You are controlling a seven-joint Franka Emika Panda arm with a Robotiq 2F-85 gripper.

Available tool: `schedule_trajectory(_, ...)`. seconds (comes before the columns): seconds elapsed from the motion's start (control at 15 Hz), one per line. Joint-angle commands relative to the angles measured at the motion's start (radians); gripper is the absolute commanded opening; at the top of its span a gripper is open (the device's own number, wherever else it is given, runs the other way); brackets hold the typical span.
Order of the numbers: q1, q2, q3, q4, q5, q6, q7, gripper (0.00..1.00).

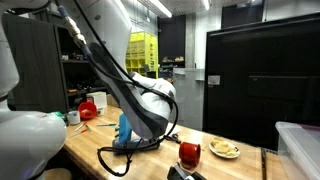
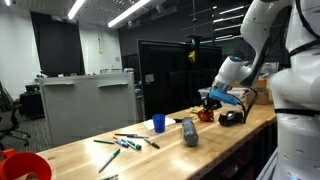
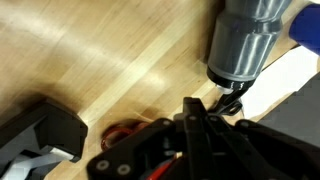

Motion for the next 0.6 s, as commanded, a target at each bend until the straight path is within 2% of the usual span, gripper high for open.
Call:
schedule_trajectory(0.0,-0.080,0.042,0.123,0.030,0.001,0.021,0.015,0.00)
schedule_trajectory(0.53,-0.162,0.126,0.353,0.058,0.028,0.019,0.008,0.00)
